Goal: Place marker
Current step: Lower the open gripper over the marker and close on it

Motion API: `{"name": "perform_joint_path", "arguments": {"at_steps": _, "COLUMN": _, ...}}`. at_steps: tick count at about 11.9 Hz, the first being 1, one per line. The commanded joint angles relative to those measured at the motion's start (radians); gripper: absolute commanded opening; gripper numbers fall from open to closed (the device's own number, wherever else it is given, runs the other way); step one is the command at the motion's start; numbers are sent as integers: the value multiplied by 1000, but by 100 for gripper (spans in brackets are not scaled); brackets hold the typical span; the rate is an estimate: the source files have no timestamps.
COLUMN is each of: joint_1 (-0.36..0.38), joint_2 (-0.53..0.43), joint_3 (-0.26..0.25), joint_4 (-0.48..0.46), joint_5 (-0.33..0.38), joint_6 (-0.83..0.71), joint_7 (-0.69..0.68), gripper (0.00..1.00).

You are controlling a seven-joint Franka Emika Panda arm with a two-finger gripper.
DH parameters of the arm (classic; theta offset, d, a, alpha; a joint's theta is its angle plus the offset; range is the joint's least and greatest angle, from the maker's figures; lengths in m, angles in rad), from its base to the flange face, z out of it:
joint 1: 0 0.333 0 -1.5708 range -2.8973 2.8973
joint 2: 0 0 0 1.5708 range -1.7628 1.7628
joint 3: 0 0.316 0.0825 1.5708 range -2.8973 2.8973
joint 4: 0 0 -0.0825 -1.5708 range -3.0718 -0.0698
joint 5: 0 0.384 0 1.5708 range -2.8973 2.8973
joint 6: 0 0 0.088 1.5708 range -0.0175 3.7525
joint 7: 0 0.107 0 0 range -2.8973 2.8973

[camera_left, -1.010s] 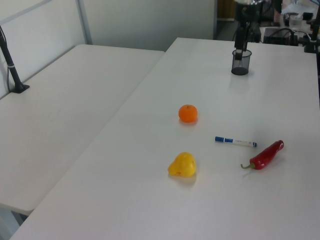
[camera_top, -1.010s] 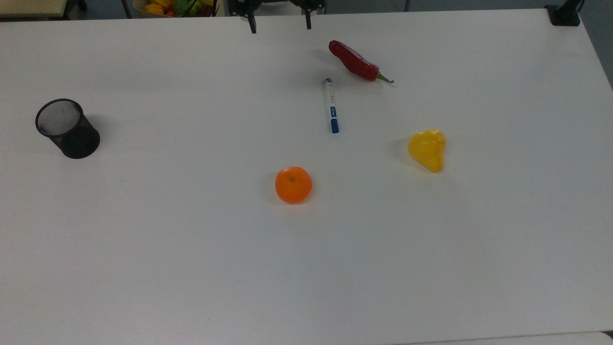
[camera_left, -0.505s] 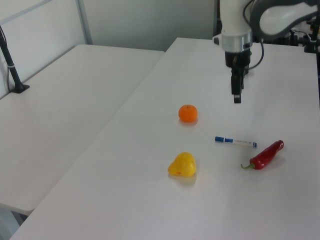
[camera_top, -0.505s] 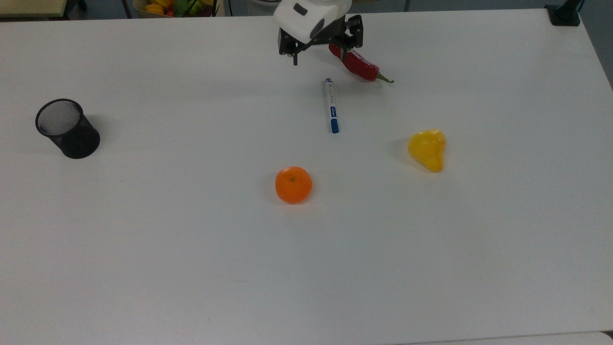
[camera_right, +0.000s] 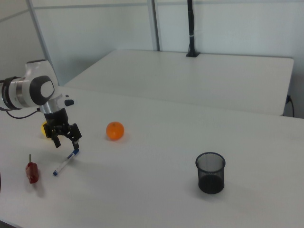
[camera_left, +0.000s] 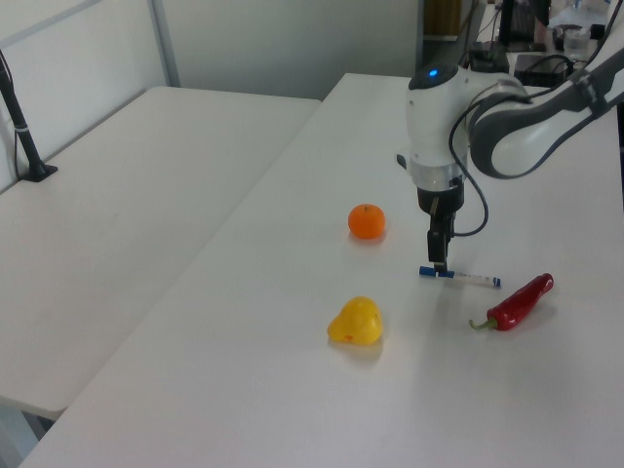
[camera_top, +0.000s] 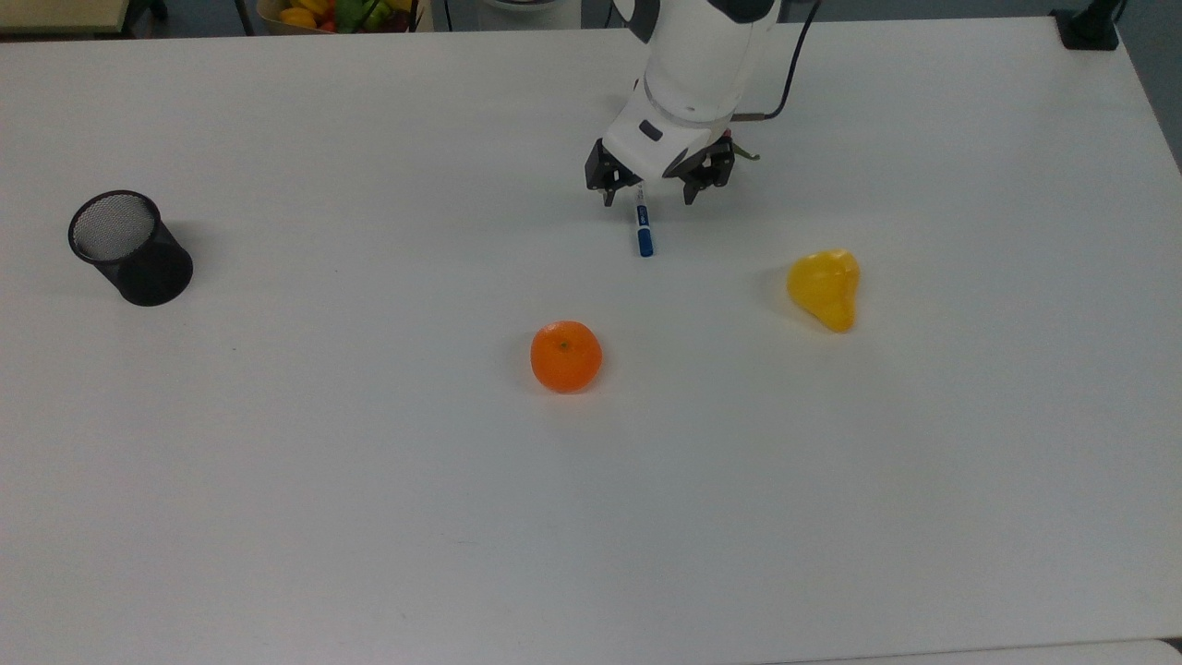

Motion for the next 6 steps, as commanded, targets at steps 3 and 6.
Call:
{"name": "perform_joint_path", "arguments": {"at_steps": 3, "joint_1": 13, "joint_2": 29, "joint_3": -1, "joint_4": -12, "joint_5": -25, "joint_6": 54, "joint_7": 37, "gripper": 93}}
{"name": "perform_joint_path", "arguments": {"at_steps": 6, "joint_1": 13, "joint_2": 40, "joint_3": -1, "joint_4": -27, "joint_5": -25, "joint_6": 89, "joint_7": 37, "gripper": 72}}
